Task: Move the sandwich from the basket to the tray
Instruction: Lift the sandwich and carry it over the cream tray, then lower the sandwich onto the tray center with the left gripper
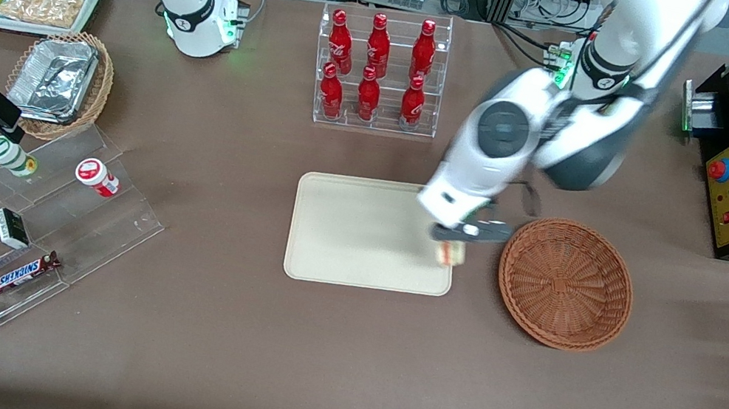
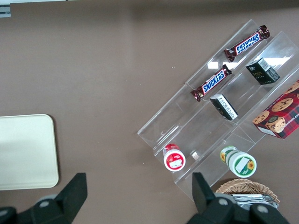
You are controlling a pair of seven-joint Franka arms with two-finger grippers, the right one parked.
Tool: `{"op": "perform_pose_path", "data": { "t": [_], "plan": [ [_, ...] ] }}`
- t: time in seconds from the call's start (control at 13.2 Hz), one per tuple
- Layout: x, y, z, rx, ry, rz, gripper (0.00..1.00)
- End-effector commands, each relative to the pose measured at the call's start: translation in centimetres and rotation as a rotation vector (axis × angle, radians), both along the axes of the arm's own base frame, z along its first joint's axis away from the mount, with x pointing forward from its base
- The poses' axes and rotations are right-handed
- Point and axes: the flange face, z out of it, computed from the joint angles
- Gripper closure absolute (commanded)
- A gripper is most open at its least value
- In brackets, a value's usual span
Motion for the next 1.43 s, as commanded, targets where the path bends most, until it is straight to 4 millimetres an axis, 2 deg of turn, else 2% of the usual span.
{"op": "perform_pose_path", "data": {
  "t": [0.0,0.3,0.53,0.91,1.13,1.21,1.28,1.36],
  "plan": [
    [0.6,-5.3,-3.2,-0.014,0.005,-0.028,0.90],
    [-0.9,-9.9,-7.6,-0.059,-0.036,-0.064,0.90],
    [-0.8,-10.6,-10.8,-0.028,-0.101,-0.078,0.89],
    [-2.1,-10.5,-13.2,-0.015,-0.083,-0.106,0.88],
    [-3.0,-10.7,-13.8,0.000,-0.068,-0.117,0.79],
    [-3.2,-10.8,-13.6,0.003,-0.067,-0.116,0.69],
    [-3.2,-10.8,-13.6,0.006,-0.065,-0.113,0.29],
    [-3.2,-10.7,-13.3,0.012,-0.062,-0.112,0.00]
  ]
}}
